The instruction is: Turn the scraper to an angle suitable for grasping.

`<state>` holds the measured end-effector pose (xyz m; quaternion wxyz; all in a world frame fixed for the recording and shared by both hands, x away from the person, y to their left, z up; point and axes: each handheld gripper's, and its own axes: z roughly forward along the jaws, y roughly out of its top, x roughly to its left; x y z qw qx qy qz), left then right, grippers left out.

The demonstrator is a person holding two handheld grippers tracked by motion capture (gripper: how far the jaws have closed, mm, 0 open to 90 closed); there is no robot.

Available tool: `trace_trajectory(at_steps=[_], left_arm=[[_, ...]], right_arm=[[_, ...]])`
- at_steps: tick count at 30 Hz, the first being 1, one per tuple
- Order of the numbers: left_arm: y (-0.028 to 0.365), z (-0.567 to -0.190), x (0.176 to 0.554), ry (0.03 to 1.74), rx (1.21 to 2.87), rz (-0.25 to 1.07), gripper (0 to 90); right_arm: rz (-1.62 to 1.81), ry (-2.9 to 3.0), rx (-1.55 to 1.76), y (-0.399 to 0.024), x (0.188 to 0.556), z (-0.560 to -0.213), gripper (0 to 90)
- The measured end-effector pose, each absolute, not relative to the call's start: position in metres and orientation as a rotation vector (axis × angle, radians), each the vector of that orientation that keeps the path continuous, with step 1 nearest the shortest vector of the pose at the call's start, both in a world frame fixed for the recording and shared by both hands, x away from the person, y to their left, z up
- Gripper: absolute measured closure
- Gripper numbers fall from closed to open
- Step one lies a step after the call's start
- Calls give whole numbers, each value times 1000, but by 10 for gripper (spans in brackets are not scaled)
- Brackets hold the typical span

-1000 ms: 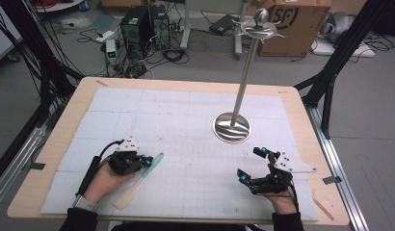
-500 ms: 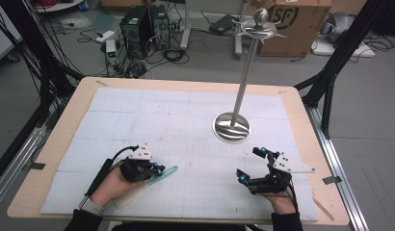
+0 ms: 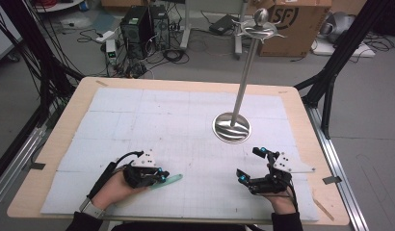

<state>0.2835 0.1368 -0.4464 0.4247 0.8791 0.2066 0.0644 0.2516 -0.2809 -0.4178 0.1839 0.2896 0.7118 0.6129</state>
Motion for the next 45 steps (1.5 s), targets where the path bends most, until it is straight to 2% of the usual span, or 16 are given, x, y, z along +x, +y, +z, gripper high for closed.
trace_trajectory(at_steps=[1, 2, 3, 4, 5, 6, 9, 10, 12, 13, 17, 20, 28, 39, 43, 45], left_arm=[[137, -446, 284, 524, 2195, 169, 782], [138, -446, 284, 528, 2184, 173, 670], [139, -445, 284, 537, 2168, 182, 670], [140, -444, 284, 538, 2158, 187, 557], [141, -443, 283, 539, 2146, 186, 557], [142, -443, 282, 534, 2133, 199, 482], [144, -440, 279, 542, 2106, 225, 395], [145, -438, 277, 553, 2103, 241, 395], [149, -437, 274, 539, 2103, 259, 309], [150, -436, 273, 533, 2098, 274, 196], [162, -429, 270, 544, 2039, 276, 152], [171, -424, 266, 538, 2014, 286, 72], [196, -417, 254, 526, 1990, 249, 58], [204, -416, 250, 514, 2027, 252, 50], [201, -419, 250, 499, 2069, 237, 133], [199, -420, 253, 502, 2087, 227, 139]], right_arm=[[1728, 2007, 817, -281, 252, -418, 2], [1729, 2006, 818, -281, 252, -418, 2], [1729, 2006, 818, -281, 252, -418, 2], [1732, 2001, 815, -282, 252, -418, 2], [1732, 2001, 815, -282, 252, -418, 2], [1732, 2004, 818, -282, 252, -418, 2], [1733, 2004, 821, -282, 252, -418, 2], [1733, 2004, 821, -282, 252, -418, 2], [1734, 2005, 821, -283, 252, -418, 2], [1733, 2005, 821, -283, 252, -418, 2], [1731, 2004, 826, -283, 252, -418, 2], [1730, 2008, 825, -283, 252, -419, 2], [1717, 2019, 829, -282, 253, -420, 2], [1708, 2032, 832, -281, 253, -421, 2], [1707, 2032, 827, -281, 254, -421, 2], [1698, 2036, 830, -281, 255, -421, 2]])
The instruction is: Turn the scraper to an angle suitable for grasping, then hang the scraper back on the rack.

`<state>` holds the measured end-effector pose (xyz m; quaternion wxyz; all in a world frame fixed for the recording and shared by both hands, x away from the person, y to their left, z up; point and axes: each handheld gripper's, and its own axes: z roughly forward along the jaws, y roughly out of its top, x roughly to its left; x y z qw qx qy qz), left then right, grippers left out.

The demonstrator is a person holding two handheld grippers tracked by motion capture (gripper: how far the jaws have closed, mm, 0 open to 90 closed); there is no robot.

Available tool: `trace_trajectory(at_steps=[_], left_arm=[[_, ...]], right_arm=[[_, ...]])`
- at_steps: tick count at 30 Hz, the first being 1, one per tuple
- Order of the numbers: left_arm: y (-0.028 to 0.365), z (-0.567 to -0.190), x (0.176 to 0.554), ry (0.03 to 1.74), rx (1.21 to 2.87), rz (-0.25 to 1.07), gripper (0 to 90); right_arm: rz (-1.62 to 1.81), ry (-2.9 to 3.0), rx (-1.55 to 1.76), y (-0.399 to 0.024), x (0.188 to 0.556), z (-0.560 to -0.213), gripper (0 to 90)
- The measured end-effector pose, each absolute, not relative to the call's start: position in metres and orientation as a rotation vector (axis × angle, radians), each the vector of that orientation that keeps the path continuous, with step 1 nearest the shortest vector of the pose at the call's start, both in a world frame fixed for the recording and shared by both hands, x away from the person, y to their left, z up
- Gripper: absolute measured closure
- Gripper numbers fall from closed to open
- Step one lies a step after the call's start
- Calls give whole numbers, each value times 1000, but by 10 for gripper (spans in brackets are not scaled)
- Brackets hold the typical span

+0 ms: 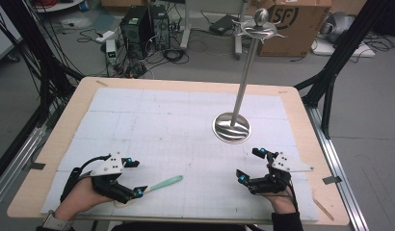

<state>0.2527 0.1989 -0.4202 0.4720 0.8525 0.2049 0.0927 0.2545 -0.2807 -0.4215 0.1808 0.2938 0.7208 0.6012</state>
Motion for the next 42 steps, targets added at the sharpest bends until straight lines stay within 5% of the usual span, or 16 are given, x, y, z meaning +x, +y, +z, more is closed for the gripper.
trace_trajectory(at_steps=[28, 42], left_arm=[[173, -418, 267, 483, 2468, 76, 252], [162, -417, 265, 516, 2594, 71, 509]], right_arm=[[1698, 2057, 819, -279, 254, -421, 2], [1718, 2047, 817, -279, 253, -421, 2]])
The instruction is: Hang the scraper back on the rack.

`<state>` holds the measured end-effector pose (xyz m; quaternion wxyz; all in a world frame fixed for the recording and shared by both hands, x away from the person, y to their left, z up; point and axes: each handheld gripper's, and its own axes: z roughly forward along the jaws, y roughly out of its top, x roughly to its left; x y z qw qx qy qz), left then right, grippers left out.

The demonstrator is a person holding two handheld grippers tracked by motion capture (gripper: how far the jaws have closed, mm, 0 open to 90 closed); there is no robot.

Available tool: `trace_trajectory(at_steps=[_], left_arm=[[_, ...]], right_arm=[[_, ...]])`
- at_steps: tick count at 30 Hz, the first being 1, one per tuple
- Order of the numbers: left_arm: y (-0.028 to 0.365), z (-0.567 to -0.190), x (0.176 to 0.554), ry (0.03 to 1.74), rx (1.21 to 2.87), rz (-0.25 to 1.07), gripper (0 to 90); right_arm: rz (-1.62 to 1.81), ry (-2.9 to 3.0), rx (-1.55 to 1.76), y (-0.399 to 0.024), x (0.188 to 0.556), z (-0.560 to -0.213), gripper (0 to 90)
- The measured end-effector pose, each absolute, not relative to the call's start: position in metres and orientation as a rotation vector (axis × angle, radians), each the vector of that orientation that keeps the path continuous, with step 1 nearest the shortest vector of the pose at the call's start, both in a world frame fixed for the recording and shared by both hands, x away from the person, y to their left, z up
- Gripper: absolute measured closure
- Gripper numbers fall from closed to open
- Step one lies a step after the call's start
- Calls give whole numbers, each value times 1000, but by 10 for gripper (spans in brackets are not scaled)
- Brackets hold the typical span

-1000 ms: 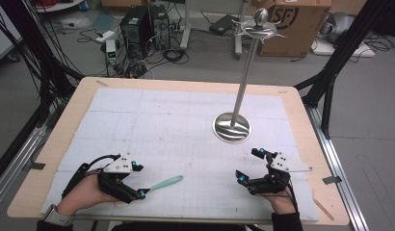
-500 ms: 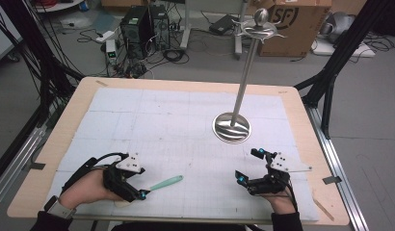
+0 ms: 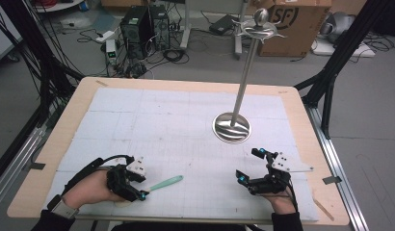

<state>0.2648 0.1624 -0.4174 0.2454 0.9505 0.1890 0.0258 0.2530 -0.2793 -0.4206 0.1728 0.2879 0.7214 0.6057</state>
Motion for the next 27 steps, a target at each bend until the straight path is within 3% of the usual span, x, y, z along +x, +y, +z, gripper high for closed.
trace_trajectory(at_steps=[8, 13, 27], left_arm=[[156, -416, 258, 452, 2633, 101, 594], [152, -415, 253, 420, 2651, 121, 693], [147, -414, 257, 443, 2694, 78, 773]], right_arm=[[1719, 2049, 813, -280, 253, -421, 2], [1714, 2051, 812, -280, 254, -421, 2], [1714, 2061, 813, -279, 254, -421, 2]])
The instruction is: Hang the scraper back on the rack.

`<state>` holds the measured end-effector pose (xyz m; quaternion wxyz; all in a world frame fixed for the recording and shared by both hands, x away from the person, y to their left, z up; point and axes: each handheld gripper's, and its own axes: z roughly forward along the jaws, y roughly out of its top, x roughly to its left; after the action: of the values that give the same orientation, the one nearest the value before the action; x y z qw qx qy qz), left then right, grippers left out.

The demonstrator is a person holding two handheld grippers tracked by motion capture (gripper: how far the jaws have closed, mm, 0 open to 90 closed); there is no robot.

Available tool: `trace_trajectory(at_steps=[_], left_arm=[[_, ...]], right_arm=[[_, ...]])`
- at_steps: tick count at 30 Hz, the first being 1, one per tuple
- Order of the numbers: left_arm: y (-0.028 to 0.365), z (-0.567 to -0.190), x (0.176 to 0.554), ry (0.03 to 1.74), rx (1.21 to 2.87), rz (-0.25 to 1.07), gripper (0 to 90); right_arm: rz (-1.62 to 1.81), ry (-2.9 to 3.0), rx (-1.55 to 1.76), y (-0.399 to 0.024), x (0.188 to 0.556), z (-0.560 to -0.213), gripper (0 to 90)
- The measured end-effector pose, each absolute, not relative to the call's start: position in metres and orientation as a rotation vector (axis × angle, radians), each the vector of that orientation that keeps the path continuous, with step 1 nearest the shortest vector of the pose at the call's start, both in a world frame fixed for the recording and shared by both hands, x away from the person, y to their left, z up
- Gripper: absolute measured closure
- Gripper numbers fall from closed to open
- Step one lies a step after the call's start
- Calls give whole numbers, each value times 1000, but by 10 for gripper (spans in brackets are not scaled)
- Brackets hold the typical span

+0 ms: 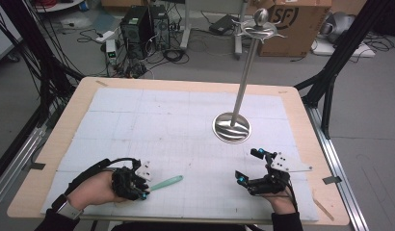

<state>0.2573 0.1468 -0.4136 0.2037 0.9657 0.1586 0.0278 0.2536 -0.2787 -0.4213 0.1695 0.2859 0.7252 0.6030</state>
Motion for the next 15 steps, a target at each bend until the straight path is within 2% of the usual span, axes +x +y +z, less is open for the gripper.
trace_trajectory(at_steps=[15], left_arm=[[154, -416, 257, 451, 2639, 65, 805]], right_arm=[[1709, 2065, 803, -278, 254, -422, 2]])
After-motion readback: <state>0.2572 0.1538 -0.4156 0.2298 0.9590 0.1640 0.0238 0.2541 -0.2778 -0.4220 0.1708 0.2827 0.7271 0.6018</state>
